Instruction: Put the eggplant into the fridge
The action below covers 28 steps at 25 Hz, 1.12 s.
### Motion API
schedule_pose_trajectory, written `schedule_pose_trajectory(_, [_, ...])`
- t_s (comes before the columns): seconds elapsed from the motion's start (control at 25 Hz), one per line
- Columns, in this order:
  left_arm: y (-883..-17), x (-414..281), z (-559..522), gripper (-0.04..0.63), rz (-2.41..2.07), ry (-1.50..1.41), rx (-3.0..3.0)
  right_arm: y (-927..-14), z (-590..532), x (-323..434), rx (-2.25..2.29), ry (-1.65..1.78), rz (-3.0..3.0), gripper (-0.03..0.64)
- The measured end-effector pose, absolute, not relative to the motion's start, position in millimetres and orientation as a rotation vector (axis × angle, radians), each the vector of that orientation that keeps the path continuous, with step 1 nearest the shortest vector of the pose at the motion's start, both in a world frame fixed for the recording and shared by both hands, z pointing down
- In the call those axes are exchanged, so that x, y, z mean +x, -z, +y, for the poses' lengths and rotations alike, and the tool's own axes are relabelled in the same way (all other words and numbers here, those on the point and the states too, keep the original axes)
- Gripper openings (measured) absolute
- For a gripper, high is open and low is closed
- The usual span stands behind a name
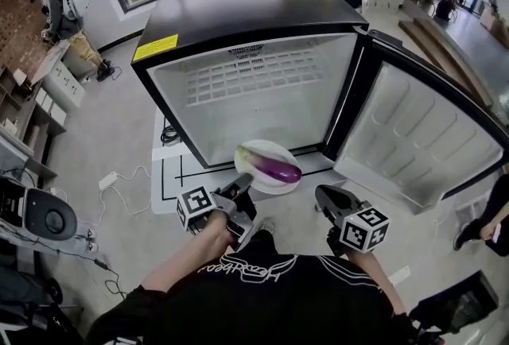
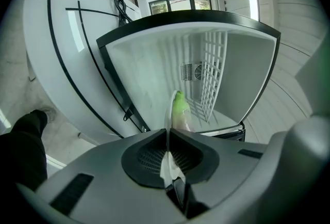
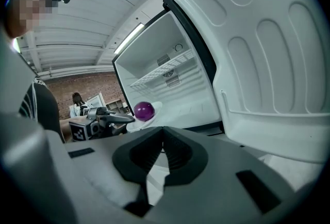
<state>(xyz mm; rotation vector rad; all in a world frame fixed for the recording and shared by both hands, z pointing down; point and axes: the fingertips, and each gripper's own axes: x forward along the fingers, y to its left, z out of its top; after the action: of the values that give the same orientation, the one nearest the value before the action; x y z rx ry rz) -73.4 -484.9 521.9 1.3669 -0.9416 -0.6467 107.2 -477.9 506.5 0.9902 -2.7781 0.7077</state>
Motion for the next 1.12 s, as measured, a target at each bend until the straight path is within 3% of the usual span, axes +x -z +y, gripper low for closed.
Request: schedule_pose_trajectory(1.12, [-572, -90, -613, 0.026, -1.128, 0.535, 1.303, -535, -514, 95, 1.053, -0.823, -2.709, 0.008])
